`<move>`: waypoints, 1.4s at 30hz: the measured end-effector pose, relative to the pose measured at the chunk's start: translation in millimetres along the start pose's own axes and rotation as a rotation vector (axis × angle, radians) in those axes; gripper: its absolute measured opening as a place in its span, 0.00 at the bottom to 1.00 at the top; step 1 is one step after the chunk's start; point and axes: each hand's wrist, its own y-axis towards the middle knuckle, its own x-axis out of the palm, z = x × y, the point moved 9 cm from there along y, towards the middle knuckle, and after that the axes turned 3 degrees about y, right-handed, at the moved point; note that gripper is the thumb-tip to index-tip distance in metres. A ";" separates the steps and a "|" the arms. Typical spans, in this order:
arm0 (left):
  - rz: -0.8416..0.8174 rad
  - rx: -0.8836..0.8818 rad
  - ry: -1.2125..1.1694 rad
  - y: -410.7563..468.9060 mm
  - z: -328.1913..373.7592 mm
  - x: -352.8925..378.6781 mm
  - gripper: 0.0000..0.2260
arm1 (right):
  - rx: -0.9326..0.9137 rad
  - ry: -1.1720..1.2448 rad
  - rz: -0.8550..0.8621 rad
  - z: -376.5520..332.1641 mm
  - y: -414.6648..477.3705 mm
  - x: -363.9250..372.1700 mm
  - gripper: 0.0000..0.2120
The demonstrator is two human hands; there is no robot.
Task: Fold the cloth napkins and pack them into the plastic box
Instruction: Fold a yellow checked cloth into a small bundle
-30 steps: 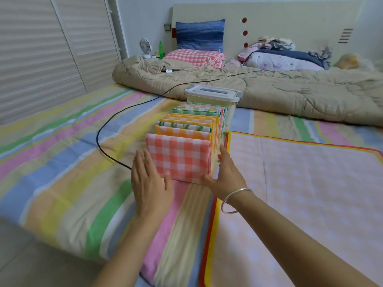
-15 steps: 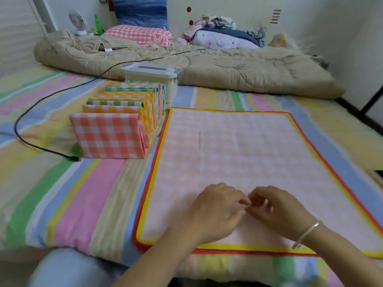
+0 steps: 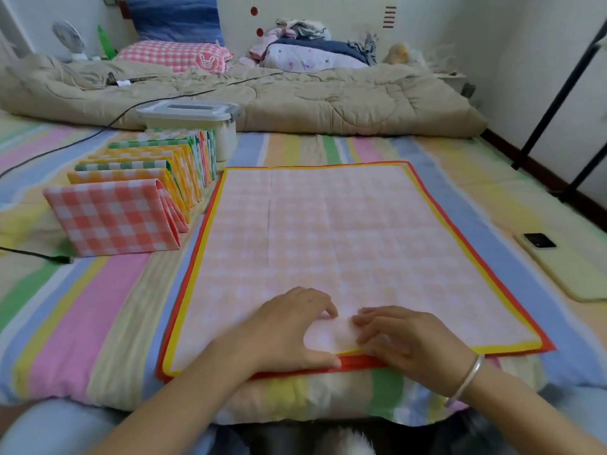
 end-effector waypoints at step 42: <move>0.356 -0.292 0.299 42.5 -92.9 -43.6 0.25 | 0.289 -0.359 0.095 104.6 213.5 -11.7 0.09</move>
